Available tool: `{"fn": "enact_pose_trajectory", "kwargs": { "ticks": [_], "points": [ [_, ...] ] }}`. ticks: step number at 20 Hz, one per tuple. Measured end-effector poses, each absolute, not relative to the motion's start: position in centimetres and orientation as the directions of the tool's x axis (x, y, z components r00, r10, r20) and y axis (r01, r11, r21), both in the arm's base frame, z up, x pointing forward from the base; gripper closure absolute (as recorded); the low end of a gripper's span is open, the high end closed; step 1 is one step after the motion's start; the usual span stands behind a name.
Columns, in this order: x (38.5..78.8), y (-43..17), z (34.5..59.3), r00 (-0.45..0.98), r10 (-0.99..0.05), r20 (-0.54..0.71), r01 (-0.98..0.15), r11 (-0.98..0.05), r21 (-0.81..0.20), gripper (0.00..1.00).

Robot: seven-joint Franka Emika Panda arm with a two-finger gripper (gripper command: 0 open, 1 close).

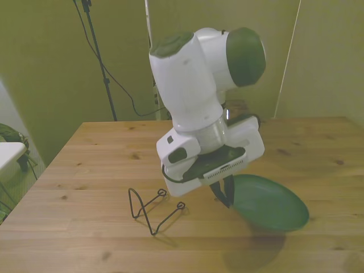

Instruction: Unload the plate

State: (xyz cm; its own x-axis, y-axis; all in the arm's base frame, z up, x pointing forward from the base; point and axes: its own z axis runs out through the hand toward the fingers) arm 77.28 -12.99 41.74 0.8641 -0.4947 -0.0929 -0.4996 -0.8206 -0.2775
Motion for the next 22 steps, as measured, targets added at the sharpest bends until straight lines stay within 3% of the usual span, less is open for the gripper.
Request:
{"fn": "enact_pose_trajectory", "kwargs": {
  "ticks": [9,10,22],
  "points": [
    [77.3,-14.1,37.7,0.841,-0.519,-0.154,-0.541,-0.801,-0.256,1.0],
    [77.3,-14.1,37.3,0.839,-0.52,-0.159,-0.544,-0.8,-0.253,0.0],
    [77.3,-14.2,37.6,0.839,-0.522,-0.153,-0.544,-0.8,-0.253,0.0]
  ]
}}
